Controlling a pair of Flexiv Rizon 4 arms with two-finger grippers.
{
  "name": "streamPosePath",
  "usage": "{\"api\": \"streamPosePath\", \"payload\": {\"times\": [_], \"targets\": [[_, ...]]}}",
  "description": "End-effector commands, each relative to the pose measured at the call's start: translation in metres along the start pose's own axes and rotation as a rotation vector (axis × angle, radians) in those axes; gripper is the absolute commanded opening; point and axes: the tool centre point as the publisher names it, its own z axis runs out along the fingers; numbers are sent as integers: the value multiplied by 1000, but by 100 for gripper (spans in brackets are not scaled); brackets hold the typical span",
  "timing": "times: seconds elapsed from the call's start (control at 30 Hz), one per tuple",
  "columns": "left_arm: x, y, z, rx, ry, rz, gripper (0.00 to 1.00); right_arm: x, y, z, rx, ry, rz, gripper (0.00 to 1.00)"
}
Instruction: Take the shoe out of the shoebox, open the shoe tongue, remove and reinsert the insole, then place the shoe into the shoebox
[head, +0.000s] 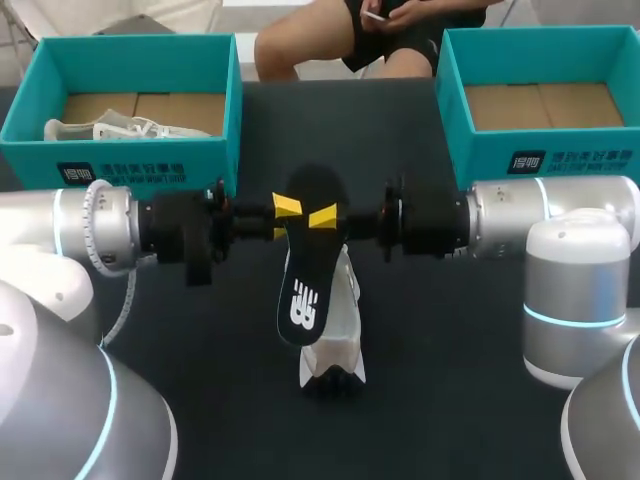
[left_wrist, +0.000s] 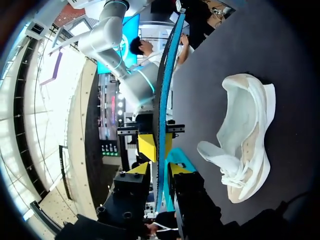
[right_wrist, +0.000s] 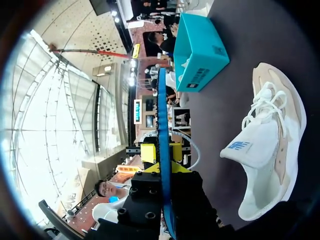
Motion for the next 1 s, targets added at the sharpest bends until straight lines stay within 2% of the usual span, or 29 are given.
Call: {"api": "streamPosePath", "payload": {"times": [0.03,0.33,0.8,1.0], "targets": [[2,-8,-5,-9,-4,-2,21,2,-1,-4,-1,-6,0,0],[3,-9,4,12,-7,-6,17,2,1,-3,2,-4,2,0],[3,-6,13,28,-5,-3,21,-1,-3,2,7,6,11,0],[3,-7,15,37,-2,-5,17,-2,-4,1,1,6,13,0]]}}
